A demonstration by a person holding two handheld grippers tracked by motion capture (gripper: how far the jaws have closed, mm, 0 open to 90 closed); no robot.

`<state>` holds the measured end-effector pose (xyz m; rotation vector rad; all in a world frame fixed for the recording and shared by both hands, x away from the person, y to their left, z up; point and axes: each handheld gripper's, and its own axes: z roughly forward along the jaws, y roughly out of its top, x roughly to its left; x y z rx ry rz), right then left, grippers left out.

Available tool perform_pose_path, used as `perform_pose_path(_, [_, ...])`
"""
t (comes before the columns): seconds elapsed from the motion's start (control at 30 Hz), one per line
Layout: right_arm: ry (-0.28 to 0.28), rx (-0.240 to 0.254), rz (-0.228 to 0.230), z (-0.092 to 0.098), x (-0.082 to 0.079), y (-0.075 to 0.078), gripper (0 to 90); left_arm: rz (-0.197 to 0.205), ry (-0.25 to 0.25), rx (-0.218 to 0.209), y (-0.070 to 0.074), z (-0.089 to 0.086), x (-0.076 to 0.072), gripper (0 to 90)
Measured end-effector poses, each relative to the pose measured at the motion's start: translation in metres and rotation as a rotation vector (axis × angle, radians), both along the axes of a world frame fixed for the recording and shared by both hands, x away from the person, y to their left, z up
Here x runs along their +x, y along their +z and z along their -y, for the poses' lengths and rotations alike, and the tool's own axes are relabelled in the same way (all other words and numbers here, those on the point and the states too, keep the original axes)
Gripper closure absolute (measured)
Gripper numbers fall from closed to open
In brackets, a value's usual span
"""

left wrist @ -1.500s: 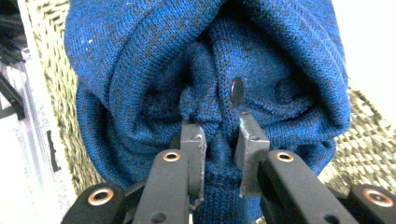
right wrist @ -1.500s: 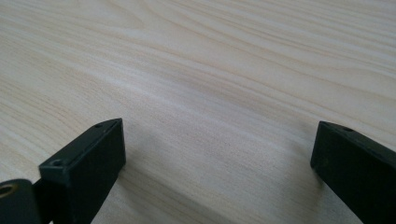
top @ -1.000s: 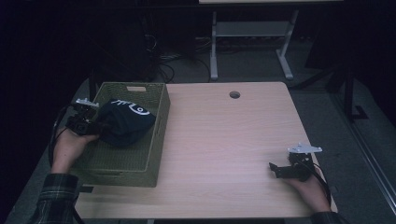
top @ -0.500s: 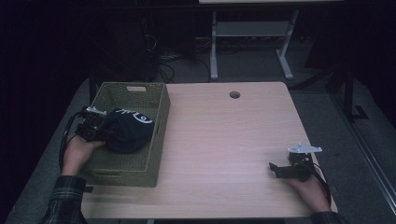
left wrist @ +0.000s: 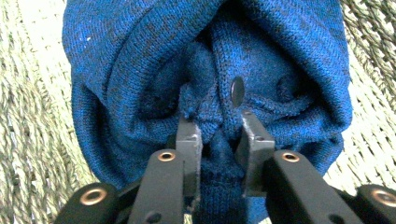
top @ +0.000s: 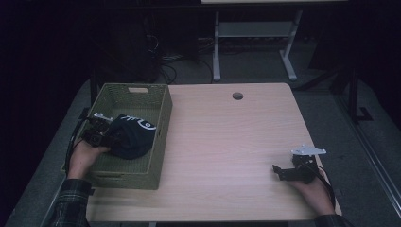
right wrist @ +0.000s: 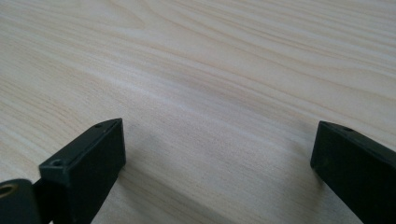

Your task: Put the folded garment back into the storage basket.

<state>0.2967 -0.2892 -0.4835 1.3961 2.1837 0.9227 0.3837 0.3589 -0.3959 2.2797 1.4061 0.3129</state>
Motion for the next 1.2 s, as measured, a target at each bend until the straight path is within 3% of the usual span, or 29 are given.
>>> perform_pose_path(0.23, [0.0,0.0,0.0,0.0,0.0,0.0,2.8,0.028,0.007,-0.011,0.006,-0.003,-0.003,52.0])
perform_pose_path(0.6, [0.0,0.0,0.0,0.0,0.0,0.0,2.7,0.077,0.007,-0.044,0.029,-0.002,-0.008,19.8])
perform_pose_path(0.9, [0.0,0.0,0.0,0.0,0.0,0.0,2.8,0.137,-0.025,-0.078,0.052,0.019,-0.009,17.8])
perform_pose_path(1.2, [0.0,0.001,-0.001,0.0,0.0,0.0,2.8,0.208,-0.071,-0.135,0.07,0.057,-0.013,17.8])
